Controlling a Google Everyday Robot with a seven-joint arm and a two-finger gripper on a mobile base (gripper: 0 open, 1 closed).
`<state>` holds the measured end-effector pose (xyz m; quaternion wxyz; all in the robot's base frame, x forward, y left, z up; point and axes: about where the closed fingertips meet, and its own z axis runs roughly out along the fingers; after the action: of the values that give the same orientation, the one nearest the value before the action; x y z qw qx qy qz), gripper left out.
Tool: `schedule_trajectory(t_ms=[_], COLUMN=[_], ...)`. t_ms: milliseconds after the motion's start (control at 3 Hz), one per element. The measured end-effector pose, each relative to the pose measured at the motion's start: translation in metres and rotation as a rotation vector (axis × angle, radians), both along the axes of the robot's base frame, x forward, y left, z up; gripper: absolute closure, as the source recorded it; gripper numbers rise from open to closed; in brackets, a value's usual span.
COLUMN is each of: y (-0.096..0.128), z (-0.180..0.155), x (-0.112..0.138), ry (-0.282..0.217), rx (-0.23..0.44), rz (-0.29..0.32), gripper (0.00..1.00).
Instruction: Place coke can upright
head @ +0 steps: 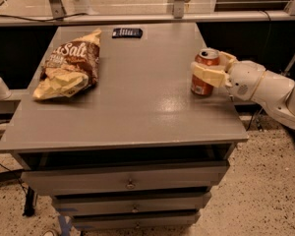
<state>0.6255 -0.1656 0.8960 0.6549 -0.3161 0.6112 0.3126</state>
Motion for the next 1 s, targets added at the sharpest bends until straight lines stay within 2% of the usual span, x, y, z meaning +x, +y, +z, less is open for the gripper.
schedule_trajectory(t_ms=[1000], y=[-0.0001], z=[0.0023], x=[-0.0001], ry=[0.000], rx=[0.000], rz=[0.000], gripper=[0.13])
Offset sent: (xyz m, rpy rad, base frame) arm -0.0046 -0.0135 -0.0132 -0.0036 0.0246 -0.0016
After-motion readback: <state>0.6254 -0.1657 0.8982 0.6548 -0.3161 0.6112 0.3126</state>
